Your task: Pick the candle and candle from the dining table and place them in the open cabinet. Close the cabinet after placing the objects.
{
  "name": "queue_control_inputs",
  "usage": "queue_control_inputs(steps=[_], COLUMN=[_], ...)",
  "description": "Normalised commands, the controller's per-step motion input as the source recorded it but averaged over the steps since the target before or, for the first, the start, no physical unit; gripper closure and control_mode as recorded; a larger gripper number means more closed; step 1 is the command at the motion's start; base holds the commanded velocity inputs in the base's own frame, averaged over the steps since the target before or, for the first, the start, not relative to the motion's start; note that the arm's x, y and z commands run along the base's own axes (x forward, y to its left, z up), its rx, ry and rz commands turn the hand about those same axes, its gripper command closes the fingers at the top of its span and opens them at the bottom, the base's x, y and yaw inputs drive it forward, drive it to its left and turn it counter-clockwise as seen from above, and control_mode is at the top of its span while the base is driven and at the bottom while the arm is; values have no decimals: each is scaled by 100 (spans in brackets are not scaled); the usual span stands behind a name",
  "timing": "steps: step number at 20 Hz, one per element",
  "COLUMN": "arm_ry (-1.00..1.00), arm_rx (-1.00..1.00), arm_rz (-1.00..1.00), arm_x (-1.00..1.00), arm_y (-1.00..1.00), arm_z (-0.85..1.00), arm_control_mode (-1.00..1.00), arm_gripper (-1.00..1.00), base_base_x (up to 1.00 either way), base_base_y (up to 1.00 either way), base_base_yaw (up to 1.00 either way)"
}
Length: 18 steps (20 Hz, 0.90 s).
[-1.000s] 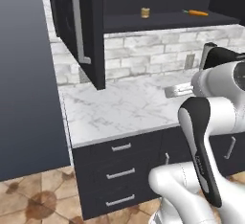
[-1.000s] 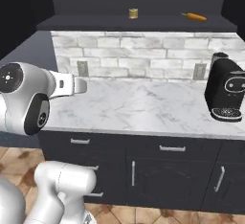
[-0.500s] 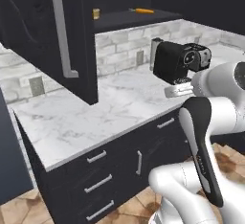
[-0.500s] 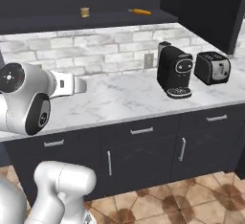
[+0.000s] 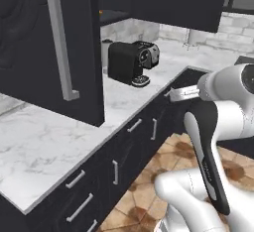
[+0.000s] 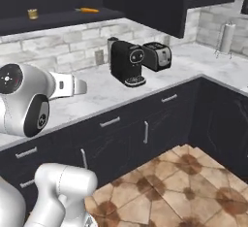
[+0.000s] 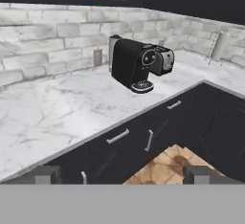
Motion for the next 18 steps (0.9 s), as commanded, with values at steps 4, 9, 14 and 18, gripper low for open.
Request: queue_control_inputs(steps=[4, 9, 14, 18], arm_ry=[0, 0, 0, 0], arm_rx=[0, 0, 0, 0], arm_rz=[0, 0, 0, 0], arm_x=[0, 0, 0, 0], arm_y=[0, 0, 0, 0], arm_z=[0, 0, 0, 0], arm_control_mode=[100, 100, 100, 100], arm_gripper=[-100, -100, -100, -100], base_base_x=[-5, -20, -27, -32], base_base_y=[25, 23, 34, 38], base_base_yaw=[-56, -60, -62, -60])
